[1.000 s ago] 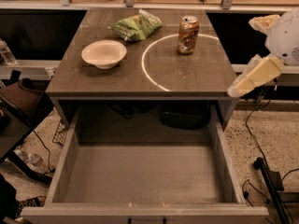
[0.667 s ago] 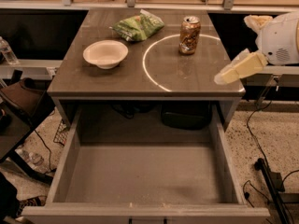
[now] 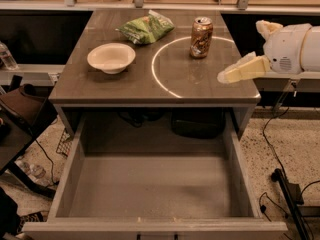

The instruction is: Place orange can into top drawer

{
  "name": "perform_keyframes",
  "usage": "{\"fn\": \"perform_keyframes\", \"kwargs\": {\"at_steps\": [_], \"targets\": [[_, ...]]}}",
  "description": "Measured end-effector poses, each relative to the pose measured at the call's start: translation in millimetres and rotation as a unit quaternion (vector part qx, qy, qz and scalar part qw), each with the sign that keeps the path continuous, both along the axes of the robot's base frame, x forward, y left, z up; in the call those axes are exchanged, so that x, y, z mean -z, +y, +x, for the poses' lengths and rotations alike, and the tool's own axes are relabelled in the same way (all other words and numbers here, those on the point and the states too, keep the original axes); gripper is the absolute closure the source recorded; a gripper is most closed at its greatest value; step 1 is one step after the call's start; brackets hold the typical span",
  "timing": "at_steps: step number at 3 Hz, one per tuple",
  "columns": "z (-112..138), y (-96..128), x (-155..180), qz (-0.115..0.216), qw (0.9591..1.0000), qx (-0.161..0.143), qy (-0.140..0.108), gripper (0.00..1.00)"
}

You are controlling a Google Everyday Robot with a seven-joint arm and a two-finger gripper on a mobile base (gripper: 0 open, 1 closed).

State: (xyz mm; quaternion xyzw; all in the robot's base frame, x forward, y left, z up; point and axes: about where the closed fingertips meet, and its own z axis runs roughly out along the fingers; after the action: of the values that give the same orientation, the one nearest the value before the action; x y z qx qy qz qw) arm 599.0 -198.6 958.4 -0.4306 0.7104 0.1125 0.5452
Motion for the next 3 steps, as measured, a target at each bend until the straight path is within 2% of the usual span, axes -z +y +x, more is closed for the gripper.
{"fn": "perform_keyframes", "kwargs": {"at_steps": [1, 2, 3], "targets": [[27, 12, 1, 0.023, 0.9997, -0.001, -0.001, 0.0], [92, 38, 3, 0.076, 0.997, -0.014, -0.004, 0.0], [140, 51, 8, 0.129, 0.9912, -0.022, -0.02, 0.0]]}}
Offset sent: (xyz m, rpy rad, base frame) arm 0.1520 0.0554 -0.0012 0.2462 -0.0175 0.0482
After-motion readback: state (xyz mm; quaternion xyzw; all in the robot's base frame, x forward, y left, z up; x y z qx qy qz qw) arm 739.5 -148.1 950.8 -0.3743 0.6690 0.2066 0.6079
